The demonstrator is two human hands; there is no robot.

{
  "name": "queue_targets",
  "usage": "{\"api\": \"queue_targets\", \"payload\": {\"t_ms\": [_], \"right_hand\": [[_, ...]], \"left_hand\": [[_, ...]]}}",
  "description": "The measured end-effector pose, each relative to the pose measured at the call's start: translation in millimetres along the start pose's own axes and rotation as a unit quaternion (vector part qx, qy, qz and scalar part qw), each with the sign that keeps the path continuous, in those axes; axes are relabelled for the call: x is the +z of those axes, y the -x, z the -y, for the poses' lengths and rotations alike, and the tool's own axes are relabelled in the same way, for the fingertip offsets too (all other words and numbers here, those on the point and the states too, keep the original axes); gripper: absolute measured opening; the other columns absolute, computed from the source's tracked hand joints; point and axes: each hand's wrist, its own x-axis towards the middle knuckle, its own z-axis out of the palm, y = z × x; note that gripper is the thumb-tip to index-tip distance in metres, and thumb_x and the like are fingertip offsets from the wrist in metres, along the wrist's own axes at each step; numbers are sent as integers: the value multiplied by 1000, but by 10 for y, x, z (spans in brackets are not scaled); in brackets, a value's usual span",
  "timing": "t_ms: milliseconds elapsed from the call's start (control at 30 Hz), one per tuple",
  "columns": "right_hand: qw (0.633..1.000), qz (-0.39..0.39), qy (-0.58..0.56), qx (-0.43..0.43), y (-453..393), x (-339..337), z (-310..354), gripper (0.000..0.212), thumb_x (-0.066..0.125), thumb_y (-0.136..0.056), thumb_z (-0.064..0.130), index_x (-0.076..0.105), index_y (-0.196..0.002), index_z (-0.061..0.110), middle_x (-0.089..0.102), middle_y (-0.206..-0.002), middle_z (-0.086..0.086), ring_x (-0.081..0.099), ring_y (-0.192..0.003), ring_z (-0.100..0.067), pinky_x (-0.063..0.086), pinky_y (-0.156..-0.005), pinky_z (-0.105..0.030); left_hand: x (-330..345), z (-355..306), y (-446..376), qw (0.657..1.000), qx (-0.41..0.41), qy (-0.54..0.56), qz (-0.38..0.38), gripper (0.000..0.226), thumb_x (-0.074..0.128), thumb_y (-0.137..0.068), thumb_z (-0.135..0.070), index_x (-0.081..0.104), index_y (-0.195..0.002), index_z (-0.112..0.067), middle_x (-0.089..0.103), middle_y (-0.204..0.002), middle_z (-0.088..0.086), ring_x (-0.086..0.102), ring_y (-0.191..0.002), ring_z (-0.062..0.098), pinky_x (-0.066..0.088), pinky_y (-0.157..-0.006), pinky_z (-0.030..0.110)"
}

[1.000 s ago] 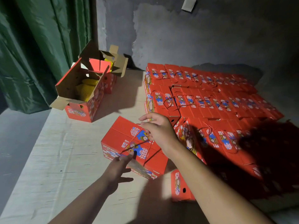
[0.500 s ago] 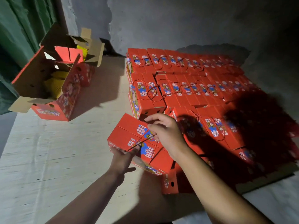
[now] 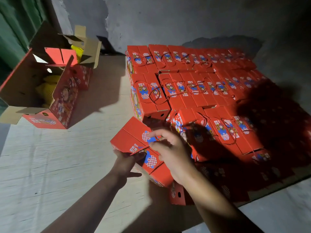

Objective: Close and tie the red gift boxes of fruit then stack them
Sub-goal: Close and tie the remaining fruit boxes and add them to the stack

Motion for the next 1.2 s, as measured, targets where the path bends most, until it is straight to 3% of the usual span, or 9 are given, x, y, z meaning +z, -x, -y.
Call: {"api": "queue_targets", "payload": {"t_ms": [100, 300, 433, 567, 733, 900, 967, 1067, 1200], "right_hand": [[1000, -2, -18, 7, 33, -47, -24, 24, 67, -89, 5, 74, -98, 26, 64, -76, 30, 59, -70, 10, 43, -61, -7], [999, -14, -49, 7, 69, -74, -42, 16, 68, -91, 3, 73, -97, 18, 65, -72, 22, 58, -64, 7, 42, -59, -8], [998, -18, -68, 4, 114, -87, -56, 13, 67, -92, 0, 73, -96, 12, 69, -73, 17, 61, -62, 5, 42, -55, -6], [997, -53, -61, 2, 80, -215, -69, 14, 70, -92, 7, 76, -95, 19, 69, -77, 16, 62, -68, 5, 46, -59, -10], [995, -85, -51, 1, -24, -376, -119, 17, 71, -90, 11, 77, -93, 27, 68, -83, 17, 59, -68, 4, 43, -66, -14], [993, -104, -60, -5, -109, -418, -161, 16, 73, -87, 19, 77, -96, 32, 72, -91, 14, 62, -74, 1, 46, -65, -16], [993, -107, -52, -10, -147, -424, -167, 17, 74, -88, 19, 77, -97, 32, 72, -90, 15, 63, -76, 2, 48, -66, -19], [992, -114, -55, -23, -200, -449, -165, 19, 73, -87, 15, 77, -95, 31, 71, -85, 17, 63, -77, 2, 47, -70, -20], [991, -116, -58, -28, -261, -539, -148, 21, 72, -89, 11, 77, -92, 31, 68, -74, 18, 61, -67, 2, 45, -63, -13]], "left_hand": [[37, -79, -34, 1000, 1, -8, 18, 56, 86, -80, -34, 44, -117, -37, 71, -80, -25, 69, -78, 4, 63, -63, 51], [131, -299, -38, 999, -3, -32, 40, 47, 85, -80, -34, 53, -116, -37, 68, -107, -7, 62, -90, 10, 63, -65, 51], [172, -413, -52, 991, -9, -93, 96, 47, 79, -77, -34, 63, -120, -33, 78, -96, -6, 69, -96, 18, 64, -67, 50], [319, -370, -62, 987, -9, -108, 118, 41, 80, -82, -25, 59, -116, -34, 78, -97, -7, 70, -101, 21, 62, -65, 52], [488, -158, -27, 992, -6, -78, 96, 44, 87, -79, -35, 57, -112, -40, 77, -103, -10, 75, -93, 10, 63, -69, 57], [621, 232, 236, 993, -52, -60, 83, 67, 77, -82, -53, 34, -130, -73, 69, -102, -28, 62, -101, 12, 63, -62, 49], [695, 281, 289, 993, -71, -46, 82, 77, 67, -94, -48, 13, -143, -73, 60, -112, -26, 55, -104, 16, 62, -62, 49], [781, 214, 228, 994, -69, -39, 80, 78, 62, -99, -42, 8, -149, -66, 57, -136, -11, 51, -119, 23, 63, -67, 53], [853, 31, 67, 994, -58, -42, 80, 84, 65, -97, -40, 6, -153, -63, 63, -124, -14, 53, -115, 23, 63, -70, 55]]}}
